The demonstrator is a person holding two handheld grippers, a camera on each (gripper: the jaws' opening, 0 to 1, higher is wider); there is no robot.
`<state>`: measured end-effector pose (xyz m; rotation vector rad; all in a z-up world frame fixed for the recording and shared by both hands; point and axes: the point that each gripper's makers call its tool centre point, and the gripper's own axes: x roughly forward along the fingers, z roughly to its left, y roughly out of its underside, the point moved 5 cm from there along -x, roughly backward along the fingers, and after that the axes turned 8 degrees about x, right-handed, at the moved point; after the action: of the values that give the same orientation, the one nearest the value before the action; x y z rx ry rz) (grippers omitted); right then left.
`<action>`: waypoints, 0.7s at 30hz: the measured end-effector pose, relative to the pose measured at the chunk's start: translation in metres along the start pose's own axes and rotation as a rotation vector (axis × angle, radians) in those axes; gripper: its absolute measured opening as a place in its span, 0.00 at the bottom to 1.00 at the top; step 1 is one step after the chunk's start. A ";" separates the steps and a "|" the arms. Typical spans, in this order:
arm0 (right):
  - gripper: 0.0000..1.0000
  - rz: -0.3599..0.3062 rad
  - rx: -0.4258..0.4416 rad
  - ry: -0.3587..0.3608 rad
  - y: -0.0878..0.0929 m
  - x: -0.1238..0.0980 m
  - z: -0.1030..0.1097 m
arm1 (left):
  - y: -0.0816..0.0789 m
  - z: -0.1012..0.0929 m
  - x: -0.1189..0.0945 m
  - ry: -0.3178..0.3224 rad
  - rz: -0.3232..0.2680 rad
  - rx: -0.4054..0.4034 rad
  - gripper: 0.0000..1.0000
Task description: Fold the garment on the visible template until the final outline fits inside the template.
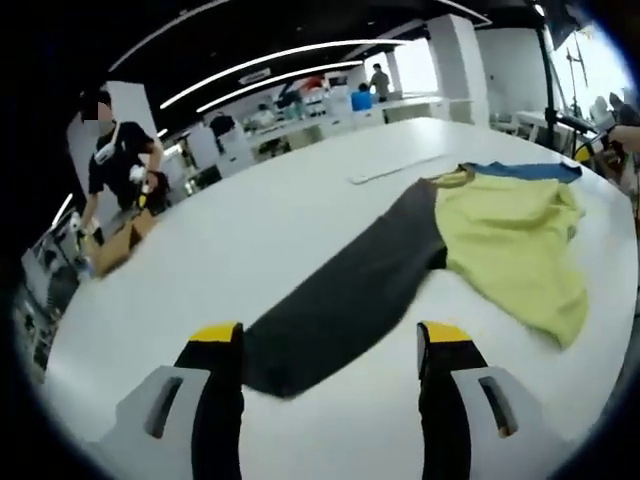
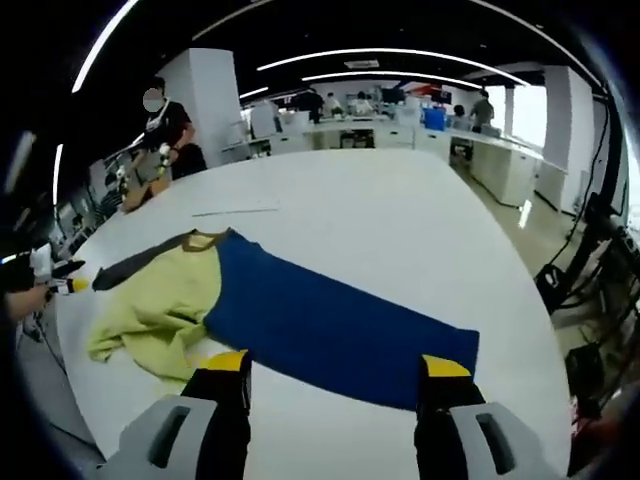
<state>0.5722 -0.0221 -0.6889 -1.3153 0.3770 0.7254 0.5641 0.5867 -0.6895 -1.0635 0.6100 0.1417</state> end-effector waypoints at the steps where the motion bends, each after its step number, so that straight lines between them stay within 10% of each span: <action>1: 0.65 -0.002 0.000 -0.028 0.001 -0.001 0.008 | -0.002 -0.005 -0.002 0.010 -0.010 0.007 0.68; 21: 0.62 0.075 -0.082 -0.180 0.047 -0.008 0.093 | -0.014 -0.100 -0.040 0.203 -0.122 -0.088 0.68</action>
<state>0.5211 0.0690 -0.6964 -1.3059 0.2547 0.9234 0.4964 0.5016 -0.6916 -1.2064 0.7245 -0.0469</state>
